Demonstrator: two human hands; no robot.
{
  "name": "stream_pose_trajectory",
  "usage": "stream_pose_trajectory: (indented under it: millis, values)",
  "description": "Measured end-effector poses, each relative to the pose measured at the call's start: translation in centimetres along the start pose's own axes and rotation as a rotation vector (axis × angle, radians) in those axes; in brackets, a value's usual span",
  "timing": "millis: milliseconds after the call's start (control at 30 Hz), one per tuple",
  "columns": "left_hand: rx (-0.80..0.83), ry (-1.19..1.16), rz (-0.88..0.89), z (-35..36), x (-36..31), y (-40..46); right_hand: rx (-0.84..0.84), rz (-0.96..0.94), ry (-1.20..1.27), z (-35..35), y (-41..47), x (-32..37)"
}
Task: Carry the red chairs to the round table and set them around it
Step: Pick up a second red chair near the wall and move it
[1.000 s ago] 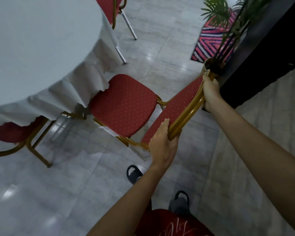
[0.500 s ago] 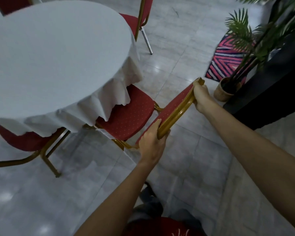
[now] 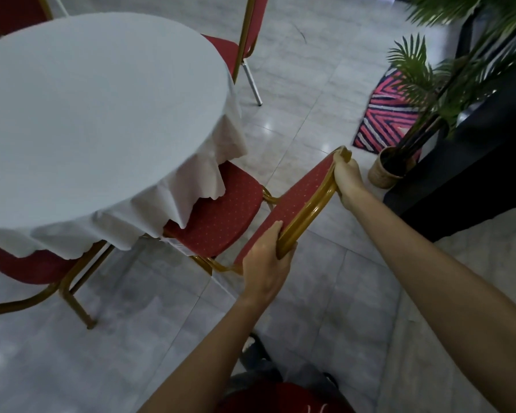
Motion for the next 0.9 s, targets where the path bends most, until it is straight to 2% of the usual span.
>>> stream_pose_trajectory:
  millis: [233, 400, 600, 700, 900]
  values:
    - [0.131, -0.013, 0.161, -0.7, -3.6, 4.3, 0.076, -0.144, -0.128, -3.0, -0.4, 0.6]
    - [0.159, -0.024, 0.201, -0.3, -8.2, 9.0, 0.007, -0.271, -0.237, -7.3, 0.0, 1.9]
    - [0.182, 0.095, 0.278, 4.5, -12.8, 15.8, 0.013, -0.385, -0.373, -13.2, 3.5, 3.1]
    - [0.197, 0.119, 0.242, 8.2, -15.0, 19.6, 0.046, -0.408, -0.443, -16.1, 6.7, 4.1]
    - [0.25, 0.114, 0.022, 15.3, -17.5, 26.2, 0.086, -0.383, -0.492, -21.9, 13.2, 6.1]
Point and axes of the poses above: each hand's wrist, its own y-axis towards the middle knuckle, its own z-axis out of the palm, x = y × z, the point moved 4 cm from there along y, towards the middle knuckle, and after that the axes turned 6 degrees about y, right-handed, at the moved point
